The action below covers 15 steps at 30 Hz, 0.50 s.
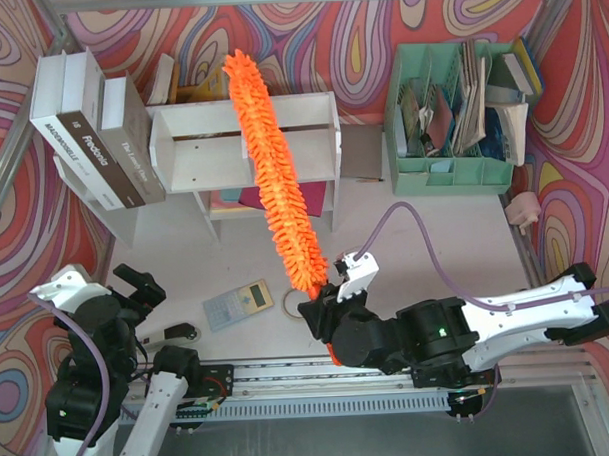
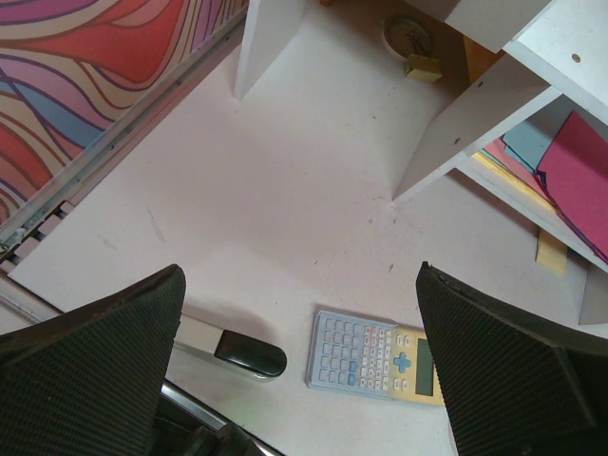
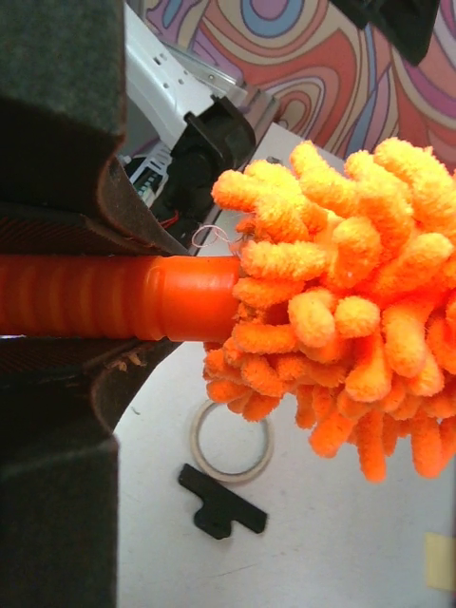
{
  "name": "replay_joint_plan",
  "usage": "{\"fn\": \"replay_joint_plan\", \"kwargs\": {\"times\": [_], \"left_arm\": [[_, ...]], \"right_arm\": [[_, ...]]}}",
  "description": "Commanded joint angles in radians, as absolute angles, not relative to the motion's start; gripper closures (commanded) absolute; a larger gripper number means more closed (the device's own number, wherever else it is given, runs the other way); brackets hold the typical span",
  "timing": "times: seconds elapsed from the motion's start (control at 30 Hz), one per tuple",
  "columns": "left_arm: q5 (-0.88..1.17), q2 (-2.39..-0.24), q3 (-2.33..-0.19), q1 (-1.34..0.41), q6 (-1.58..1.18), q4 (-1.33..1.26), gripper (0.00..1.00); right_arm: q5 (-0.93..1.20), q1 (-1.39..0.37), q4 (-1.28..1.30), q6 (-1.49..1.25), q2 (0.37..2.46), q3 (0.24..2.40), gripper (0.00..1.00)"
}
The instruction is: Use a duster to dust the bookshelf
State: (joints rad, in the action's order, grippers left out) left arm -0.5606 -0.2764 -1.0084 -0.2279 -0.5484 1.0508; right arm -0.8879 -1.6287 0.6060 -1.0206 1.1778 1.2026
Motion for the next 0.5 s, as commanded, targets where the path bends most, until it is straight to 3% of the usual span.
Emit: {"fn": "replay_joint_plan", "kwargs": {"times": [0.0, 0.47], "left_arm": [[-0.558, -0.287, -0.996, -0.221, -0.532, 1.038, 0.02], [-0.562, -0.291, -0.996, -0.221, -0.535, 1.040, 0.02]], "right_arm": [[-0.886, -1.628, 0.511, -0.786, 1.166, 1.214, 1.00], [-0.579, -1.629, 0.470, -0.726, 1.091, 0.984, 1.00]]}}
